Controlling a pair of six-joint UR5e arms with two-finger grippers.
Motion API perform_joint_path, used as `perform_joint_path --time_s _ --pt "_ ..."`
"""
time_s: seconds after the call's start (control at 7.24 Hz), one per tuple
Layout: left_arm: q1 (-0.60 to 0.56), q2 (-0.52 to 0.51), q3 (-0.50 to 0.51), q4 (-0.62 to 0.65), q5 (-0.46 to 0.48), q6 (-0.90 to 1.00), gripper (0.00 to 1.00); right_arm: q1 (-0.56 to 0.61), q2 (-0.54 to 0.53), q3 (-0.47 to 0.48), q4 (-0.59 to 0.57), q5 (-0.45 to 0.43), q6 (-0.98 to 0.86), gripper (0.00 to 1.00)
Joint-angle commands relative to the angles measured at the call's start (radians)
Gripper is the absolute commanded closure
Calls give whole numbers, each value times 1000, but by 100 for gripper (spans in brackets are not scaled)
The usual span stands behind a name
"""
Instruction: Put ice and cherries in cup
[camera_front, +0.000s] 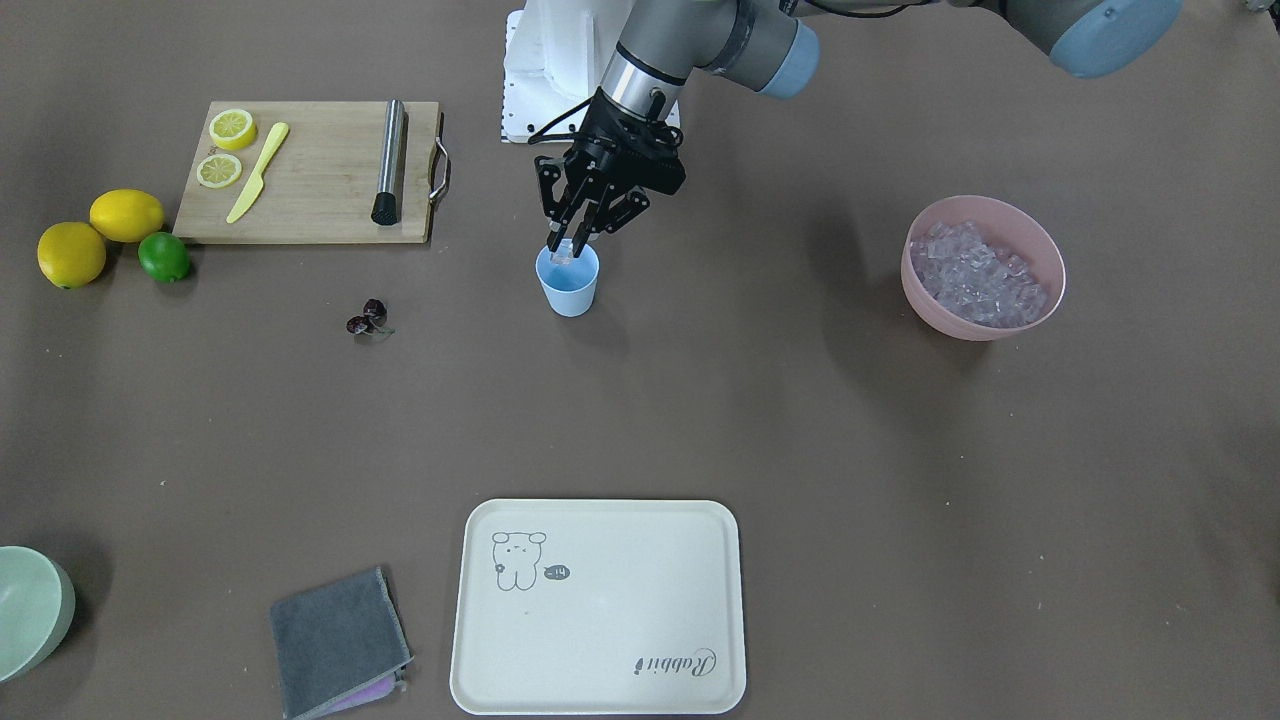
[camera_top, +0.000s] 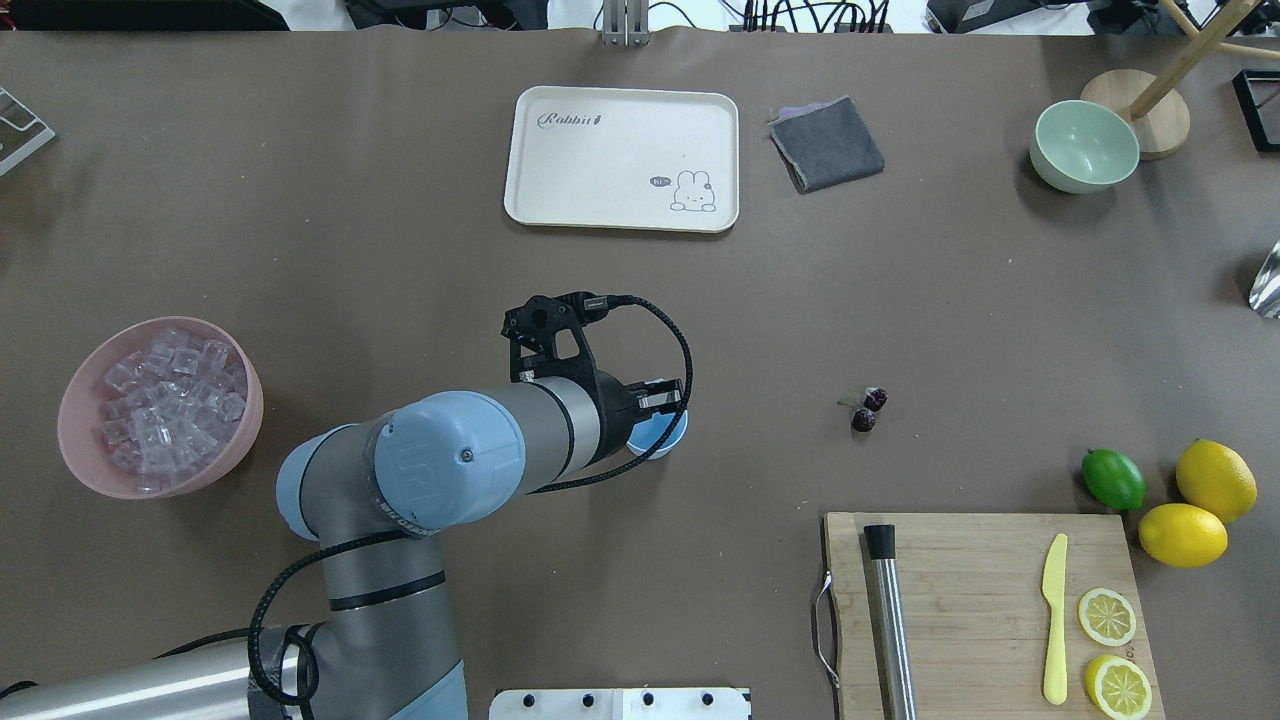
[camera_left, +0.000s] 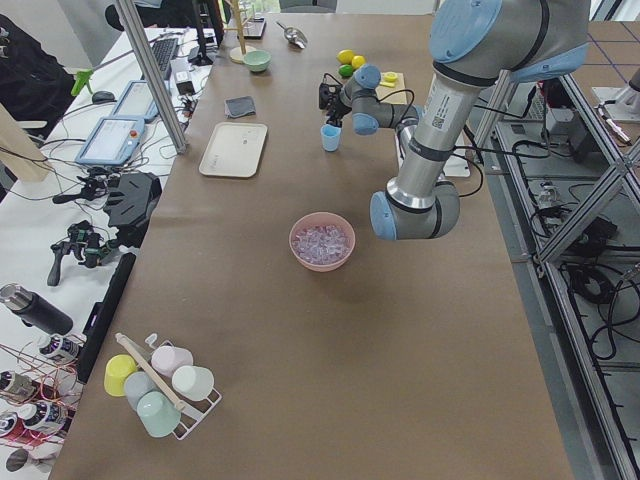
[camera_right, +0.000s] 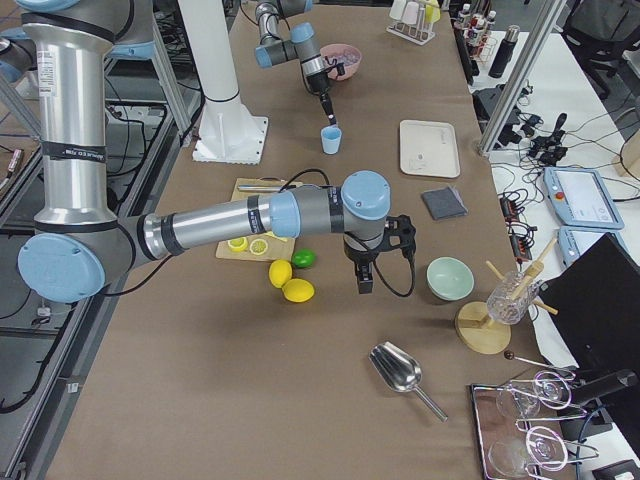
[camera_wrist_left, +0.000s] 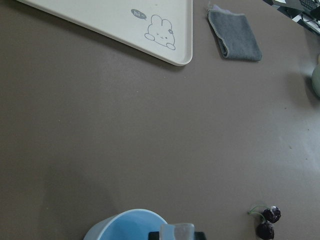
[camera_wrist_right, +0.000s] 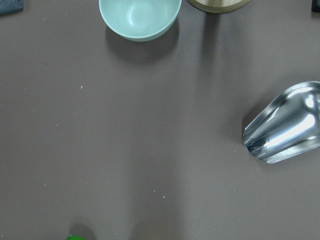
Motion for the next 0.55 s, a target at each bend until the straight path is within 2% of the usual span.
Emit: perform_joint_path --time_s 0.0,0.14,0.28,0.41 --pt "1 5 -1 10 1 1 100 -3 -3 -1 0 2 0 0" --pt "1 5 1 10 1 1 99 -6 -3 -1 0 2 2 0" --pt "-1 2 -1 34 20 1 50 -14 -1 -3 0 2 3 0" --pt "1 -2 -1 49 45 1 5 -20 0 -4 0 2 3 0"
